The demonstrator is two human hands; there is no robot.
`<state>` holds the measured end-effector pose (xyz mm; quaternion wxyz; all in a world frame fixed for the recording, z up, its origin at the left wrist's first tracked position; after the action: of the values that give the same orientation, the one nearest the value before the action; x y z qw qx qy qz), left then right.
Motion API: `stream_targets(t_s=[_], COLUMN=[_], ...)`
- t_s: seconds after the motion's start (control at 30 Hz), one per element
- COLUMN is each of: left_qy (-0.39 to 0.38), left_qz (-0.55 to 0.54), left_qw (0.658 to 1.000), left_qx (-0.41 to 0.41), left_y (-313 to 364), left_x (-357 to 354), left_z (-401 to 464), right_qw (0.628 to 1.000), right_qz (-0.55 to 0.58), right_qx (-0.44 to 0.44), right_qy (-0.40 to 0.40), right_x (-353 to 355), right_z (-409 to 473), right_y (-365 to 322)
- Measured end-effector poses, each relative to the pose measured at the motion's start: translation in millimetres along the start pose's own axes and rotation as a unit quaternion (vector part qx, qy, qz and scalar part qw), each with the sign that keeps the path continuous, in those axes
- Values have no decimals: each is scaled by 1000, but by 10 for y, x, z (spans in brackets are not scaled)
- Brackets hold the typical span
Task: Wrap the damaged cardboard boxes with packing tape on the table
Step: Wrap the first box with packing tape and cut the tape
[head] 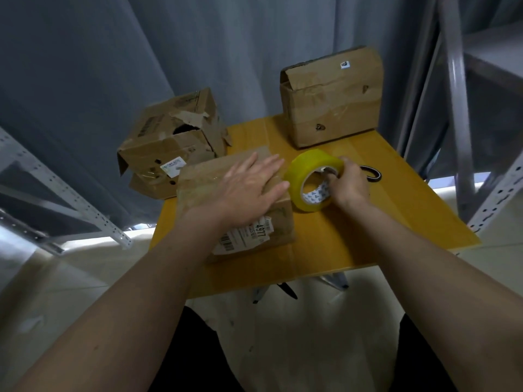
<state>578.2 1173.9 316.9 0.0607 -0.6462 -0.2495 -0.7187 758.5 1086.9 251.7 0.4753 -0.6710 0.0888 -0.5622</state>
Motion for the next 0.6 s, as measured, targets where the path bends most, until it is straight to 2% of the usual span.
stream_targets(t_s=[0.2,0.33,0.37,0.43,0.53,0.6], left_qy=[8,-18,-30,-47,-40,-12], left_qz=[19,132,132,57,-65,-96], left_qw=[999,990,990,997,997,994], left_qx=[45,37,29,15,19,41], left_y=[65,206,255,332,391,360], left_x=[3,122,145,155,79,36], left_z=[-48,98,163,282,352,355], right_qw=[993,995,996,998,991,989], right_qz=[-100,-95,-87,-51,15,-10], right_qx=[43,33,28,17,4,11], right_qy=[38,10,1,-36,-133,-144], right_x=[149,121,132,141,134,172], right_z=[72,73,84,130,153,158], right_y=[-56,9,24,65,167,213])
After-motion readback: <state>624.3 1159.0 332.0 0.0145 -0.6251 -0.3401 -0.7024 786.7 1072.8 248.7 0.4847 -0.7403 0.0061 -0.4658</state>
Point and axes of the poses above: each hand's wrist, its own z-axis towards the middle knuckle, its own x-axis out of the back of the hand, y = z × x, the point moved 7 cm from there along z, towards the middle knuckle, and after that the axes turned 9 degrees about -z, right-handed, at the moved point
